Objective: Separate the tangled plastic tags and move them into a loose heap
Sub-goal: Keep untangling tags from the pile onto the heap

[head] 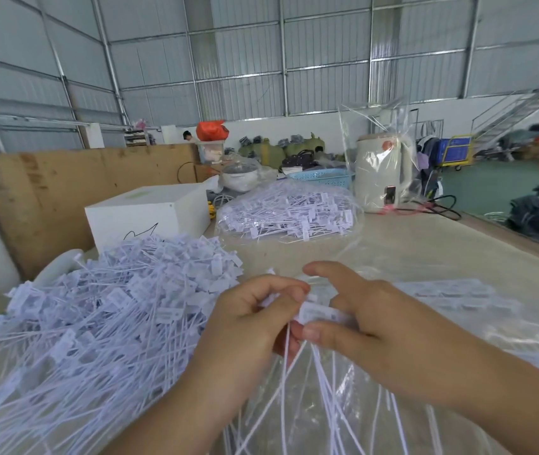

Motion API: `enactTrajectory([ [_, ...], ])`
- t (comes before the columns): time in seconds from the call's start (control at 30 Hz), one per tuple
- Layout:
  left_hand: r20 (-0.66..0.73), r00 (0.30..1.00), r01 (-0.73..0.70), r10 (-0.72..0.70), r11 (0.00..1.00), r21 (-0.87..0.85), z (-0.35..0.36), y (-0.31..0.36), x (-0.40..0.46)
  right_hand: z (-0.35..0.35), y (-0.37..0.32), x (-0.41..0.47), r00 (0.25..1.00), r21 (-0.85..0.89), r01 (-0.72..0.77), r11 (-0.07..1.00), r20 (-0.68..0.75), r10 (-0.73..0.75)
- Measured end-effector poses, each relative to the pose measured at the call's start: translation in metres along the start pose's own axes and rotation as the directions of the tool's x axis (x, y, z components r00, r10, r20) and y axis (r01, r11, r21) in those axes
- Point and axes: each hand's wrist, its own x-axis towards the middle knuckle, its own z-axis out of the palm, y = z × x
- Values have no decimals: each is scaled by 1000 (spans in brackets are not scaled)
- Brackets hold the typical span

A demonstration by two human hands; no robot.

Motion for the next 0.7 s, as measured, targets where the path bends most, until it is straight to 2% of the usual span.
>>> enactTrajectory([
  [0.23,62,997,-40,36,998,54,-1,1,-2,3,-1,-1,1000,-26,-18,1000,-18,18],
  [0.33,13,998,-56,55,995,81,-1,3,-1,2,-1,-2,999,9,-18,1000,-26,18],
  [0.5,-127,991,-48,52,998,29,-10,8,7,-10,0,-2,998,111,-36,993,-46,41],
  [0.7,-119,990,-61,73,993,101,-12,8,6,-15,2,1,998,106,-69,992,1,69],
])
